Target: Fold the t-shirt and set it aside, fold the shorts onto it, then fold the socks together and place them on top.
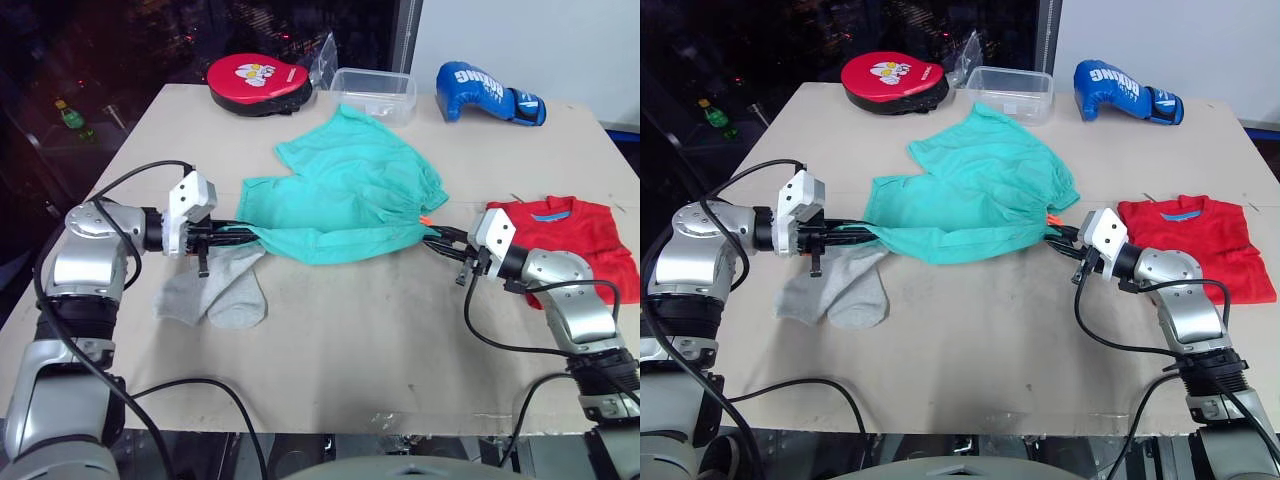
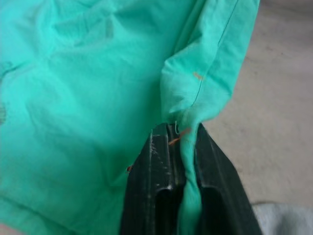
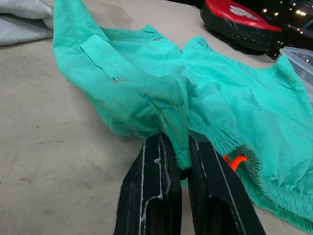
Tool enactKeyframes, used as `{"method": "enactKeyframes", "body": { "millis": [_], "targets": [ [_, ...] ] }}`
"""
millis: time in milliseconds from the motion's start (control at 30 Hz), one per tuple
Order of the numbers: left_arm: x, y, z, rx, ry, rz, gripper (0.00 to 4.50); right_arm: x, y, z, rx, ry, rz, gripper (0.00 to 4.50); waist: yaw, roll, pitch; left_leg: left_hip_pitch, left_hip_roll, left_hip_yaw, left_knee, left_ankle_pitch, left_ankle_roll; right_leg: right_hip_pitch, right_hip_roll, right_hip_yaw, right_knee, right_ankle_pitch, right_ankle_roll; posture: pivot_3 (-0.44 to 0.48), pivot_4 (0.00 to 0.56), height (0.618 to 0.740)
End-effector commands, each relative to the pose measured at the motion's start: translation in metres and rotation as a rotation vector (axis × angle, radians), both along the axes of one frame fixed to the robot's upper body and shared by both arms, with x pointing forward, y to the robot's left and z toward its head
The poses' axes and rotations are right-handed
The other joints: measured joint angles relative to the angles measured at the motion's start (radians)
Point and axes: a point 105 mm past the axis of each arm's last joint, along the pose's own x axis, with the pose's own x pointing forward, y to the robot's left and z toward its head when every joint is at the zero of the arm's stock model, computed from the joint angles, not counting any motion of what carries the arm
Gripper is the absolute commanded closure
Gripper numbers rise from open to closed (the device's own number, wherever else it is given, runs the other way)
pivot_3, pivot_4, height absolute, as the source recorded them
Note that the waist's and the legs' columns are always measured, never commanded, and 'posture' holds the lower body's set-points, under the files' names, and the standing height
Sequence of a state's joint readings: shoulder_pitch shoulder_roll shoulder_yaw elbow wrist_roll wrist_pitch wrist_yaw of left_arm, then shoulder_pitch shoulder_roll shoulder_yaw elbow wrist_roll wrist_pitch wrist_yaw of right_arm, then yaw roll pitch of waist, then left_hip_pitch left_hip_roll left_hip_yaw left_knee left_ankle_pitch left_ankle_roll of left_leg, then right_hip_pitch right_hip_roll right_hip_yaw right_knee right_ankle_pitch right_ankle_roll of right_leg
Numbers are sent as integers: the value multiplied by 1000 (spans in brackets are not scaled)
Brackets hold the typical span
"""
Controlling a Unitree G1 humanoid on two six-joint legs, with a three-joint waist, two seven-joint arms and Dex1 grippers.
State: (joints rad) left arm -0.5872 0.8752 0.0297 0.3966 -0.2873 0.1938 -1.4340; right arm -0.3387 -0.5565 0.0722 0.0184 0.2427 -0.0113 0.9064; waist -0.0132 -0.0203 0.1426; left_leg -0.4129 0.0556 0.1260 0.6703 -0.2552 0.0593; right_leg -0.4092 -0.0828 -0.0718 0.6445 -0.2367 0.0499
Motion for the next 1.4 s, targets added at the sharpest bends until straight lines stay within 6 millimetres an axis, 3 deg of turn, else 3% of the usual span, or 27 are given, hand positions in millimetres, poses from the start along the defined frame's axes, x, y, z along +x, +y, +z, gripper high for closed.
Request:
{"method": "enactKeyframes", "body": {
  "millis": [33, 267, 500, 600, 633, 733, 800, 900, 1033, 1267, 1400],
  "targets": [
    [1, 3, 21, -21, -52, 10, 4437, -2, 2, 15, 3, -63, 17, 4500, 0, 0, 0, 0, 0, 0, 0, 0, 0, 0, 0, 0, 0, 0, 0, 0, 150, 740],
    [-50, 9, 4, 59, 181, -144, 4437, -35, 0, 8, -12, 83, 140, 4500, 0, 0, 0, 0, 1, 0, -2, 0, 0, 0, 0, 1, -1, 0, 0, 0, 150, 740],
    [-66, 5, 54, -122, 221, -180, 4437, -98, 2, 9, 53, 391, 281, 4500, 11, -3, -2, 0, 1, -3, 0, 0, 0, 0, -1, -1, -1, 0, 0, 0, 150, 740],
    [-69, 6, 77, -181, 207, -193, 4437, -126, 5, 19, 156, 546, 349, 4500, 10, -3, -2, -1, 1, -5, -1, 0, 0, 0, -1, -1, -1, 0, -1, 0, 150, 740],
    [-62, 8, 80, -172, 173, -180, 4437, -125, 4, 23, 187, 541, 328, 4500, 12, -3, -2, 0, 1, -5, -1, 0, 0, 1, -1, -1, -1, 0, -1, 0, 150, 740],
    [-15, 8, 82, -98, -38, -70, 4437, -103, -2, 34, 317, 476, 174, 4500, 25, -3, -3, 1, -1, -6, 0, -2, 3, 3, 0, -3, -1, 0, -1, 0, 150, 740],
    [19, -9, 97, -104, -193, -21, 4437, -99, -7, 37, 450, 501, 77, 4500, 38, -6, -4, 3, -1, -5, 1, -2, 3, 5, 0, -2, -2, 0, -2, 0, 150, 740],
    [52, -41, 108, -17, -392, -33, 4437, -97, -12, 18, 472, 524, -99, 4500, 67, -11, -6, -3, -2, -10, 5, 0, 1, 6, 0, -11, -2, 1, -2, 0, 150, 740],
    [89, -80, 110, 143, -599, -24, 4437, -92, -20, -6, 472, 540, -278, 4500, 56, -12, -7, -4, -8, -9, 6, -3, 5, 6, -3, -8, -4, 0, -1, 0, 150, 740],
    [119, -161, 117, 227, -773, 7, 4437, -82, -35, -23, 410, 493, -438, 4500, 37, -12, -7, -4, -9, -9, 6, -4, 6, 6, -3, -7, -5, 0, 0, 0, 150, 740],
    [126, -201, 105, 316, -843, 29, 4437, -75, -46, -21, 431, 457, -516, 4500, 30, -12, -7, -4, -9, -10, 5, -5, 9, 6, -3, -7, -5, 0, 0, 0, 150, 740]
  ]
}}
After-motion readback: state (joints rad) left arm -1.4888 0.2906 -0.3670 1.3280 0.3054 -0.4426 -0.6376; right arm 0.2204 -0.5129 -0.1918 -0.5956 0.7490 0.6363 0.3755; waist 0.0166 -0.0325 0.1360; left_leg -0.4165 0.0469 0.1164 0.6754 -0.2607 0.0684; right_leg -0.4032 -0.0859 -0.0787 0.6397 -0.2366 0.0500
